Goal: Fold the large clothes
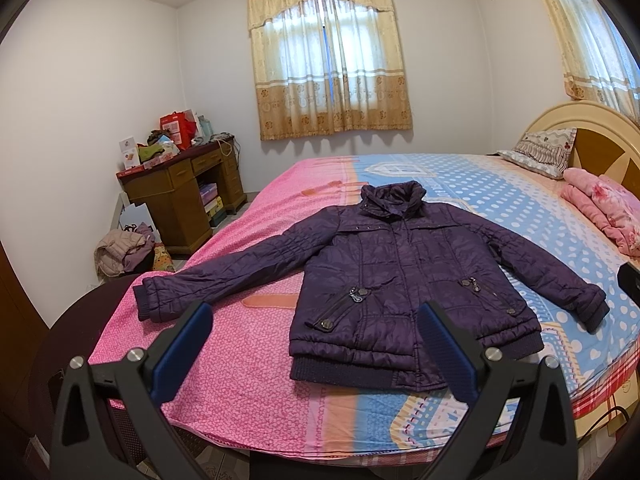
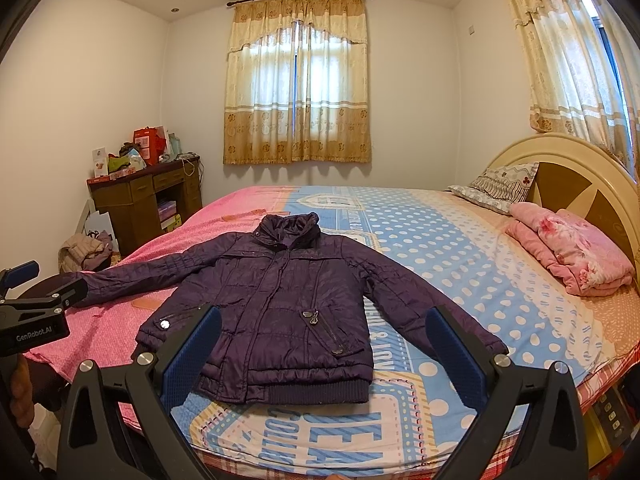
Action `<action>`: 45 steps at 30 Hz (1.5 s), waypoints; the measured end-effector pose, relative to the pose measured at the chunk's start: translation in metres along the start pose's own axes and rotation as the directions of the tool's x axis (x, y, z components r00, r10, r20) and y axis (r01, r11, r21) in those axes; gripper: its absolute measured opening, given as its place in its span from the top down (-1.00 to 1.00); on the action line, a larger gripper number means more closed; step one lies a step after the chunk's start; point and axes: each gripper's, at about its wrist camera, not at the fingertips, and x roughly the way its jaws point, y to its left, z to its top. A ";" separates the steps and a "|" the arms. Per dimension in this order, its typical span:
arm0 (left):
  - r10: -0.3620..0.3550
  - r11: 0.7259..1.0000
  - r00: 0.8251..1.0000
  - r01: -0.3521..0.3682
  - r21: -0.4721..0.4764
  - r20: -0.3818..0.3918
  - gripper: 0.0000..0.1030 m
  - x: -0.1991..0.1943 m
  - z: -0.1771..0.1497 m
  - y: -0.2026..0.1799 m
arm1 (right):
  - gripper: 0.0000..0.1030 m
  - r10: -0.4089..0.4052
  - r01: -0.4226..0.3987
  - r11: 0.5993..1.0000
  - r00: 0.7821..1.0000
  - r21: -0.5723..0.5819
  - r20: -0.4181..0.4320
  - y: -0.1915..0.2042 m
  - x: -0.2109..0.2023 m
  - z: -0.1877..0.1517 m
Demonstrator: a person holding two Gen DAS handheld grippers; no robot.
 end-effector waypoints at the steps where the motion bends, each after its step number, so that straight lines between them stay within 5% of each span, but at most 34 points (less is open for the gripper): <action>1: -0.002 1.000 1.000 0.002 -0.001 -0.002 -1.00 0.000 0.000 0.000 | -0.98 0.000 0.000 1.000 1.000 0.000 -0.002 0.000 0.000 -0.001; 11: 0.000 1.000 1.000 0.000 -0.004 -0.024 -1.00 0.017 -0.004 0.002 | -0.98 0.028 -0.028 1.000 1.000 -0.002 -0.012 -0.012 0.021 -0.010; 15: -0.011 1.000 0.997 0.010 -0.021 -0.077 -1.00 0.052 -0.012 0.003 | -0.98 0.077 -0.072 0.988 0.997 0.138 -0.031 -0.060 0.058 -0.021; 20: -0.003 1.000 0.990 0.000 -0.017 -0.138 -1.00 0.108 -0.024 -0.004 | -0.97 -0.041 0.081 0.968 0.985 0.238 -0.170 -0.125 0.105 -0.049; 28: 0.023 1.000 0.978 -0.024 -0.003 -0.206 -1.00 0.185 -0.030 -0.027 | -0.97 -0.153 0.264 0.903 0.934 0.338 -0.322 -0.214 0.150 -0.089; 34: 0.060 0.998 0.970 -0.057 0.019 -0.234 -1.00 0.235 -0.025 -0.032 | -0.97 -0.143 0.323 0.832 0.910 0.450 -0.390 -0.266 0.173 -0.112; 39: 0.102 0.995 0.962 -0.105 0.002 -0.252 -1.00 0.261 -0.023 -0.025 | -0.97 -0.019 0.258 0.779 0.921 0.572 -0.390 -0.286 0.186 -0.127; 40: 0.107 0.994 0.959 -0.111 -0.002 -0.261 -1.00 0.266 -0.024 -0.024 | -0.83 -0.009 0.243 0.787 0.924 0.568 -0.383 -0.284 0.188 -0.126; 41: 0.108 0.994 0.957 -0.113 -0.004 -0.269 -1.00 0.269 -0.024 -0.023 | -0.44 0.006 0.219 0.797 0.929 0.563 -0.369 -0.281 0.190 -0.124; 43: 0.104 0.994 0.953 -0.110 -0.005 -0.286 -1.00 0.272 -0.025 -0.021 | 0.03 0.053 0.172 0.805 0.933 0.568 -0.357 -0.278 0.195 -0.122; 45: 0.097 0.995 0.951 -0.104 -0.009 -0.292 -1.00 0.272 -0.024 -0.023 | 0.16 0.087 0.137 0.796 0.938 0.589 -0.335 -0.280 0.197 -0.121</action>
